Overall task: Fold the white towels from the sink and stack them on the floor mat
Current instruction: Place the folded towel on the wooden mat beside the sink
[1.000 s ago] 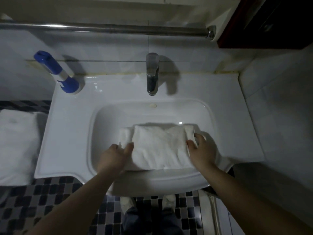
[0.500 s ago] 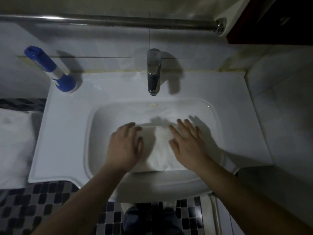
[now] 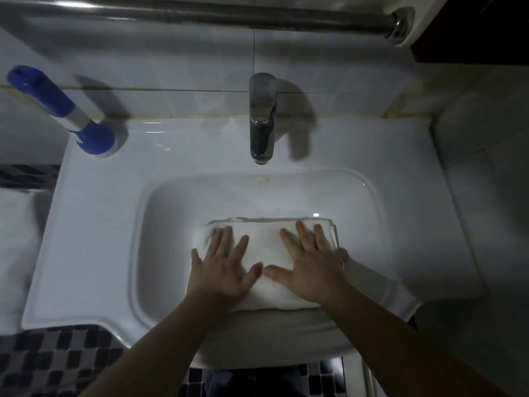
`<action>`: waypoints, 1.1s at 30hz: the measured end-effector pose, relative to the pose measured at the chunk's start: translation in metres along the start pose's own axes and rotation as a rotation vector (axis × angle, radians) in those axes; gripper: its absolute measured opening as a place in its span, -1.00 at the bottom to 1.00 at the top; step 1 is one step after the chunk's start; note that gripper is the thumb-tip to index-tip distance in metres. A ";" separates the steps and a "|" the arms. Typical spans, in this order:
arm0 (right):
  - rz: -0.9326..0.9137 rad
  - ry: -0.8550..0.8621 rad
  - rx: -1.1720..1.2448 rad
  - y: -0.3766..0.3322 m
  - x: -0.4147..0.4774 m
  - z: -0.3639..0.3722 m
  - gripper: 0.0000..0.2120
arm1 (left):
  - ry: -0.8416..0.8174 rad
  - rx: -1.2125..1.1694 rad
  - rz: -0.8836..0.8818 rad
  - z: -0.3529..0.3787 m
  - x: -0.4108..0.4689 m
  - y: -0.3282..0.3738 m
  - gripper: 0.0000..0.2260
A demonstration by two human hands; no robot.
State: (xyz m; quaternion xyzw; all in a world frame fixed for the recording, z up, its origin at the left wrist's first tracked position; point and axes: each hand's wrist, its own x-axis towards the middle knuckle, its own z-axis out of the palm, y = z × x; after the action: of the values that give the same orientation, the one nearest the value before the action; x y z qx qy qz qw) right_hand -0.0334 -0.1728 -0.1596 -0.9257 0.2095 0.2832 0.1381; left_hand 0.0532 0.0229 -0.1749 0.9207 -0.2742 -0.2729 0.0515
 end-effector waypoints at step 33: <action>-0.013 0.076 0.621 0.026 -0.024 -0.001 -0.35 | 0.085 -0.485 -0.510 -0.026 -0.025 0.002 -0.14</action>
State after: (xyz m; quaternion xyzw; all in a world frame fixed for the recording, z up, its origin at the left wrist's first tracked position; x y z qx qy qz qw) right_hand -0.0628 -0.1886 -0.1487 -0.8504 0.2851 0.1700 0.4083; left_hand 0.0487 0.0330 -0.1406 0.9310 0.0399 -0.2959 0.2101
